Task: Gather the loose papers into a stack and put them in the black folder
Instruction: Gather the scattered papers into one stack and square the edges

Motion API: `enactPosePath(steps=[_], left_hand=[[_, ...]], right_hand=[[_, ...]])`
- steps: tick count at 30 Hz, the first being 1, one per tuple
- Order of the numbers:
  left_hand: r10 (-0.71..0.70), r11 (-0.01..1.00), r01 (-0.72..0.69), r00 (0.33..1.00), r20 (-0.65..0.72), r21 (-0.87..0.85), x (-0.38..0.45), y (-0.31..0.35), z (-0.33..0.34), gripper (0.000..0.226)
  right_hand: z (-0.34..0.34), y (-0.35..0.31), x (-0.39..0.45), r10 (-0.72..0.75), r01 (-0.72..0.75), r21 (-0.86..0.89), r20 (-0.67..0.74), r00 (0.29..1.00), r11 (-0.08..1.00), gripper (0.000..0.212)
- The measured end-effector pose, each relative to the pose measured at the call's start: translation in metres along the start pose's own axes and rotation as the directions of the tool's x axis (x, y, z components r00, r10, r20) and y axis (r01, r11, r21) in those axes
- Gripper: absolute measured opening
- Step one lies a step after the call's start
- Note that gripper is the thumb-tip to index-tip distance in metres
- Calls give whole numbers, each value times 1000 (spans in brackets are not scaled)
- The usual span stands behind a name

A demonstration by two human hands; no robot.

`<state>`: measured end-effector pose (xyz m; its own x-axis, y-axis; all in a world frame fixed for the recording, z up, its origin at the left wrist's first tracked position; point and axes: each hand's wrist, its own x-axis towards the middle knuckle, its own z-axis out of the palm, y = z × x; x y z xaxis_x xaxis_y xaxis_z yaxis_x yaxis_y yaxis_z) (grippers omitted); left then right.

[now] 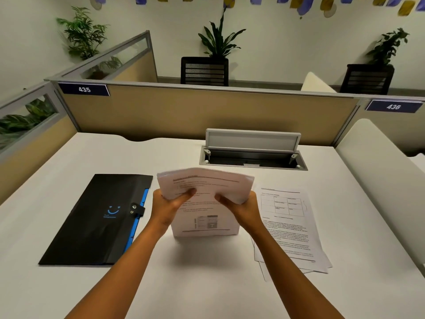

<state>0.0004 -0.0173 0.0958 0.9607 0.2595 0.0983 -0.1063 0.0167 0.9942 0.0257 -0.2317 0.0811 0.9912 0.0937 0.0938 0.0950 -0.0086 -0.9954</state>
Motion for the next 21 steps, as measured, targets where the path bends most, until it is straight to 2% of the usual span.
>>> enactPosePath(steps=[4, 9, 13, 17, 19, 21], left_hand=[[-98, 995, 99, 995, -24, 26, -16, -22, 1, 47], [-74, 996, 74, 997, -3, 46, -11, -20, 1, 46], [-134, 989, 135, 991, -24, 57, -21, -35, 5, 50], [-169, 982, 170, 985, -19, 86, -21, -42, 10, 49], [-182, 977, 183, 983, -22, 107, -16, -39, 13, 45], [-196, 973, 201, 979, -52, 118, -11, -37, 16, 38]], right_hand=[[-2, 24, -15, 37, -35, -49, 46, 998, 998, 42], [-3, 28, -16, 37, -35, -42, 44, 998, 998, 40], [-6, 45, -20, 81, -79, -49, 59, 995, 996, 41], [-20, 56, -21, 117, -106, -135, 76, 990, 985, 36], [-32, 57, -17, 124, -103, -232, 81, 989, 967, 38], [-51, 61, -12, 134, -121, -325, 18, 991, 938, 45]])
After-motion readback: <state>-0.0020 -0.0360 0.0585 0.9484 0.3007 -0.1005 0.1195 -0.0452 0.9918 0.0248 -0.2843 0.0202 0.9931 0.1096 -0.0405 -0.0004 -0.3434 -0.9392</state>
